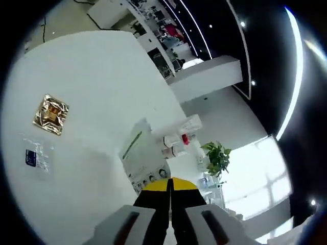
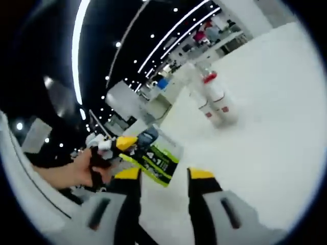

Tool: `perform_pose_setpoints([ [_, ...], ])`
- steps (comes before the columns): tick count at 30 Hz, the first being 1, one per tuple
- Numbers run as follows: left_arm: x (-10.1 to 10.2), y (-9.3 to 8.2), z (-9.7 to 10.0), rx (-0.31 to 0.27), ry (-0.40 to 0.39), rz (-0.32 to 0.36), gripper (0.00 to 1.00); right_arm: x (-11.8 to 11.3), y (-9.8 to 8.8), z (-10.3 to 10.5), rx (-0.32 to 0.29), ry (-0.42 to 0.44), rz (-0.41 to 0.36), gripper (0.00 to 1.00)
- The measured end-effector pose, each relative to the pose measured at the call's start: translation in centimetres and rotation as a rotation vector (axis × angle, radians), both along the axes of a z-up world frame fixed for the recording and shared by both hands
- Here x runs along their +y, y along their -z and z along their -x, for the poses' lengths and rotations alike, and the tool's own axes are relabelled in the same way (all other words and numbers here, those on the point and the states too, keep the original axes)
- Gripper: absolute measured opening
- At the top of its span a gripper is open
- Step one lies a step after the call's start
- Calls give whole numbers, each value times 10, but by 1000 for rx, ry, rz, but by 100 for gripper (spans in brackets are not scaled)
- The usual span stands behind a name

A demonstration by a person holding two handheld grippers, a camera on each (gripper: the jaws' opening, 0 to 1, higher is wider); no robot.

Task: Arrange the skincare products in the storage area until every visible bottle or jar stands upright without overlapping.

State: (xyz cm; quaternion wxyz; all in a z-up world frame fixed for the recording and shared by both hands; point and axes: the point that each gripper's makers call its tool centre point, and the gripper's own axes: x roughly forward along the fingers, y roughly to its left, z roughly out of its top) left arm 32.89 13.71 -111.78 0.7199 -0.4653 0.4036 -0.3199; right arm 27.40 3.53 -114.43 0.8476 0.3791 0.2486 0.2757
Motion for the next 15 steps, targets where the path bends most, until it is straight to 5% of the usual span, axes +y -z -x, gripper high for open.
perform_pose_setpoints([
  [5,-15,-32,16,-41,41,129,0,8,2,-1,124,9,-242,53],
  [6,-18,-41,18,-53,39,162,0,10,0,1,171,3,-350,55],
  [12,-33,-65,33,-109,132,223,0,19,-29,-2,153,-49,-566,58],
  [15,-38,-78,44,-133,171,305,0,20,-49,-5,148,-76,-692,56],
])
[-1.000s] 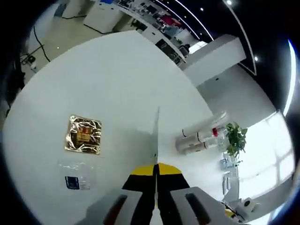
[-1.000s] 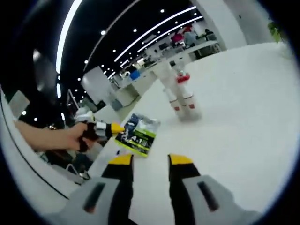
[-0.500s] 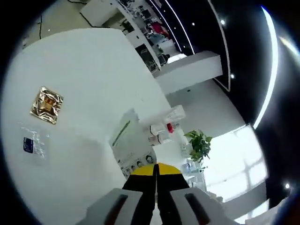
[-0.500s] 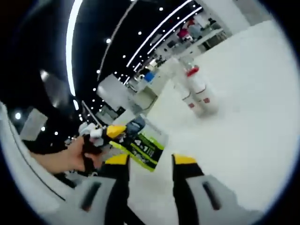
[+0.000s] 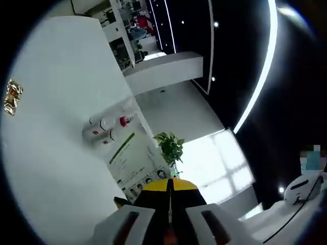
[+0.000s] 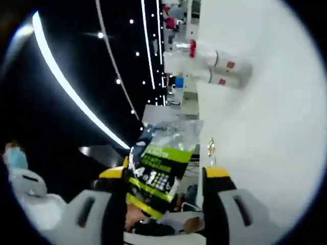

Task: Arrange the skincare products in the storage area until every visible bottle or jar stands upright without overlapping.

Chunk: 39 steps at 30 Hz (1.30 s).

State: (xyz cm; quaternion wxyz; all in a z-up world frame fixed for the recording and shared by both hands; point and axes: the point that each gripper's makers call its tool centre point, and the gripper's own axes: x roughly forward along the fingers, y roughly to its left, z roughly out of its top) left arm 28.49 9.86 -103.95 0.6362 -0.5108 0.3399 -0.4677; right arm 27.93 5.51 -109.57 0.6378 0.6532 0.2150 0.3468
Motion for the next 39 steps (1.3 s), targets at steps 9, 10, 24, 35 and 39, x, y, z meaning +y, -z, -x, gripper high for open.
perform_pose_setpoints([
  [9,6,9,2,26,-11,14,0,-4,6,1,-21,-21,40,14],
  [10,8,11,1,29,-15,2,0,-7,5,3,-29,-22,36,10],
  [24,3,53,7,34,-62,-179,14,-7,-15,0,-139,-98,145,0],
  [35,-7,47,20,70,-40,-117,1,4,-11,15,-167,-150,191,0],
  [39,-7,47,23,64,-34,-105,1,2,-10,19,-171,-135,186,2],
])
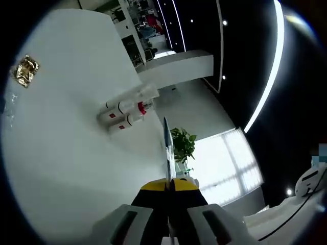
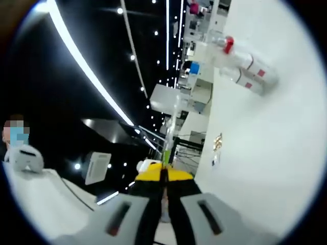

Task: Arrange the skincare products in the storage area until every visible bottle or jar stands upright without overlapping.

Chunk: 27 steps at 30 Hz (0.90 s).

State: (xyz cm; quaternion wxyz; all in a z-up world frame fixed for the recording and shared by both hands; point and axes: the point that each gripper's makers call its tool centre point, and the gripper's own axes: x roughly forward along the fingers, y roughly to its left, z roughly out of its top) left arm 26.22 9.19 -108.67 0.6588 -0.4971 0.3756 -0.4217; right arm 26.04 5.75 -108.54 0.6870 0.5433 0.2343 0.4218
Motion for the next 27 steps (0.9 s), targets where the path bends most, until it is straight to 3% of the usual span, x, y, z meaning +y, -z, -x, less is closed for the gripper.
perform_pose_setpoints([
  [3,-6,-2,10,-4,58,10,0,-5,2,-2,19,37,-18,10],
  [5,-12,-1,25,-16,140,-6,0,-10,0,-1,14,42,-25,10],
  [9,-21,8,40,-10,216,-53,0,-23,-2,-8,9,105,-26,12],
  [11,-26,10,44,-3,224,-49,1,-26,-3,-9,-1,113,-19,1],
  [12,-28,8,47,5,226,-32,1,-28,-1,-6,-24,109,19,1],
  [14,-29,14,46,-5,214,-74,1,-30,-3,-5,-5,104,3,0],
  [15,-30,14,47,-59,224,-88,2,-30,-4,-4,-15,101,16,0],
  [16,-31,12,48,-71,230,-84,3,-30,-4,-4,-25,99,23,0],
  [20,-32,4,47,-71,220,-56,8,-15,-11,13,-70,-39,71,0],
  [22,-32,1,48,-84,231,-39,5,-8,-15,20,-107,-84,97,0],
  [23,-32,-1,52,-107,253,-30,3,-7,-15,19,-120,-71,114,0],
  [27,-31,-4,49,-101,242,-34,2,-7,-17,16,-116,-53,103,1],
])
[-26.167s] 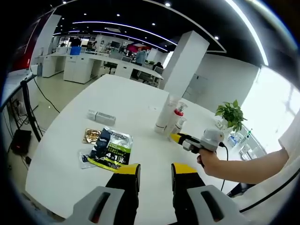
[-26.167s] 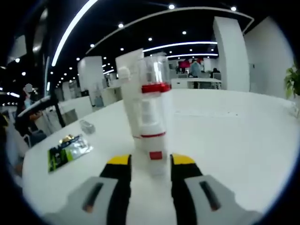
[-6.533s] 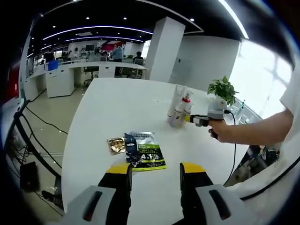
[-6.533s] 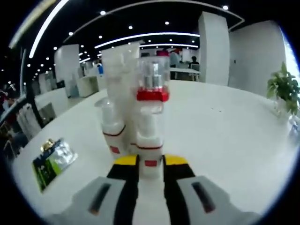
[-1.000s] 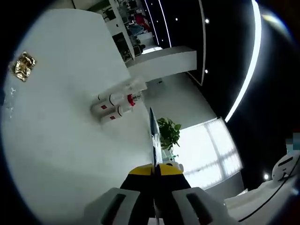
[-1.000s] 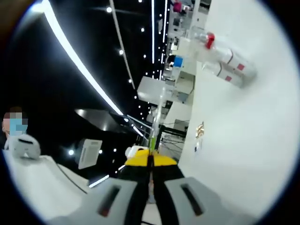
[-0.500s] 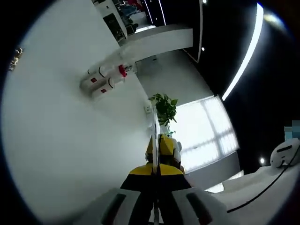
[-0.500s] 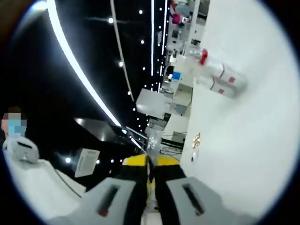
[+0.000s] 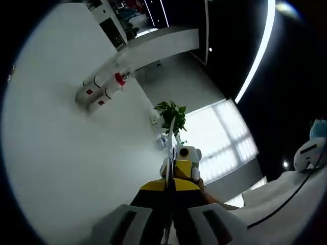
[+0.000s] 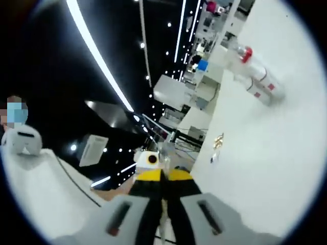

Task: Arrange the skincare products in the storage area until every visible bottle or jar stands upright without overlapping.

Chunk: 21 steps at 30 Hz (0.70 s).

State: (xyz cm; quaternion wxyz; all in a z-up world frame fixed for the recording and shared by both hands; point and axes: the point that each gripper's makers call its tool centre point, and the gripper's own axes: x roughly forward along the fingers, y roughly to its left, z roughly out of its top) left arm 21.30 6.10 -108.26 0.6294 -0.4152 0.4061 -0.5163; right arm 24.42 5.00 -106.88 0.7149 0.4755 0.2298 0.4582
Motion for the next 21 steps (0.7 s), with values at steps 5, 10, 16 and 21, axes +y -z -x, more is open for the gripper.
perform_pose_setpoints([
  [5,-3,-19,-18,-24,-60,58,1,-1,-5,-2,-47,40,15,19],
  [10,-3,-29,-35,-16,-114,89,1,3,-3,11,-41,-13,25,7],
  [16,-5,-26,-32,-10,-116,69,2,2,-3,16,-19,-14,20,1],
  [21,-2,-19,-24,11,-114,60,3,5,1,24,-20,-5,41,0],
])
